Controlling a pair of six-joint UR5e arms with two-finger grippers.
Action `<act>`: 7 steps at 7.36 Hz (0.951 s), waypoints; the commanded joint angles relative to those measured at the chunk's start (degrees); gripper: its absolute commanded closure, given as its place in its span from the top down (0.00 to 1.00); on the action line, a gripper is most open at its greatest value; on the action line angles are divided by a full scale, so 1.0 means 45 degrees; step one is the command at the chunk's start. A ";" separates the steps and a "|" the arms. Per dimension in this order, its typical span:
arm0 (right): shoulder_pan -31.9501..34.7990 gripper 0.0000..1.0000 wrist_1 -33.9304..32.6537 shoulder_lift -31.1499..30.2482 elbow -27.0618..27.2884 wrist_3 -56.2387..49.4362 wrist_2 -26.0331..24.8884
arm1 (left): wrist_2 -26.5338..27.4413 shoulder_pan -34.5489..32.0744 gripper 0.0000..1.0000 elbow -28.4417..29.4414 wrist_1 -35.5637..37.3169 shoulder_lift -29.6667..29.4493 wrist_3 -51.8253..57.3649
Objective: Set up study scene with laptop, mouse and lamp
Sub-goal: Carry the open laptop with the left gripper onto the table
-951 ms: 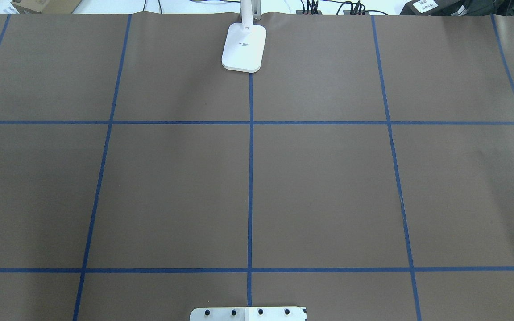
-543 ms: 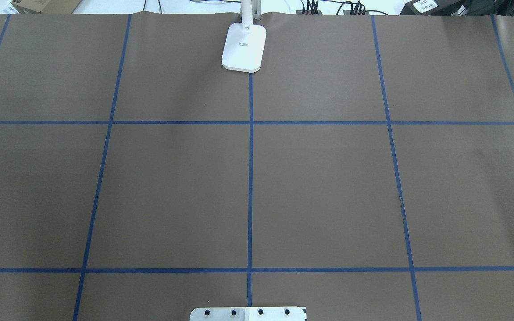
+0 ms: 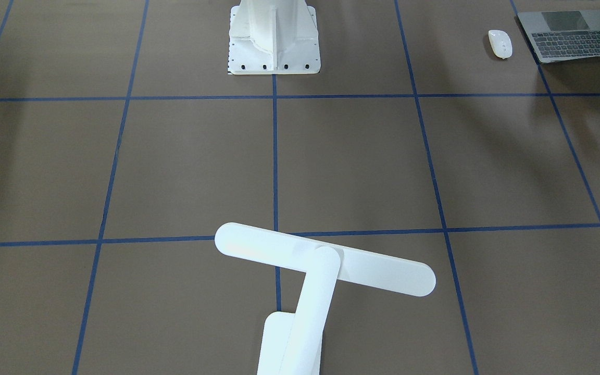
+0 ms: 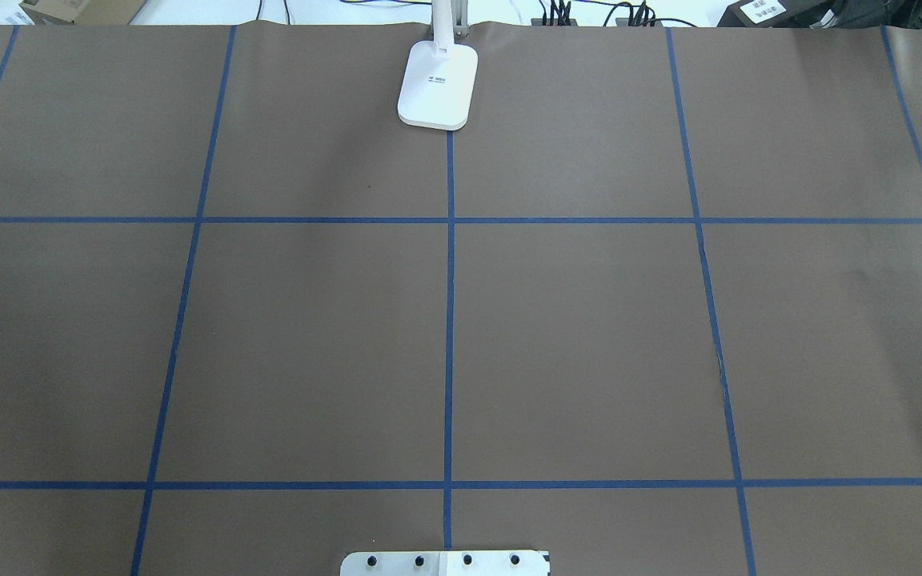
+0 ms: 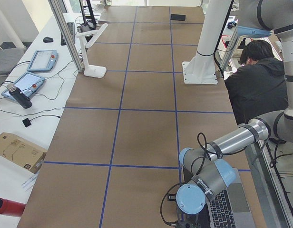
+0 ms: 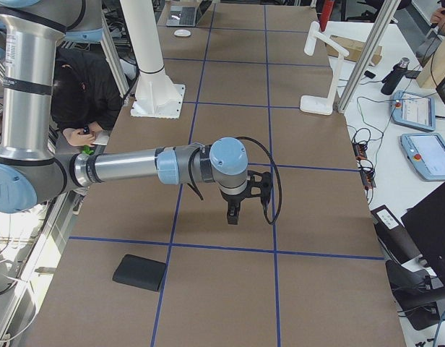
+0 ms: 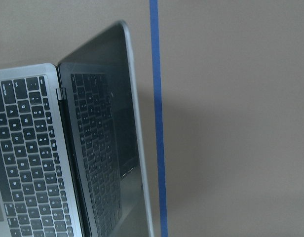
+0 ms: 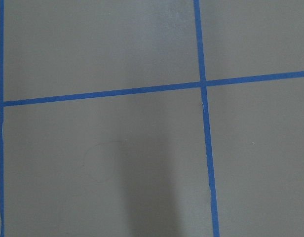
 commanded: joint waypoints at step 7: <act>-0.0019 0.99 -0.0019 -0.0080 -0.0016 -0.0008 0.0202 | 0.0016 0.0000 0.36 0.0659 -0.0967 0.0325 0.0312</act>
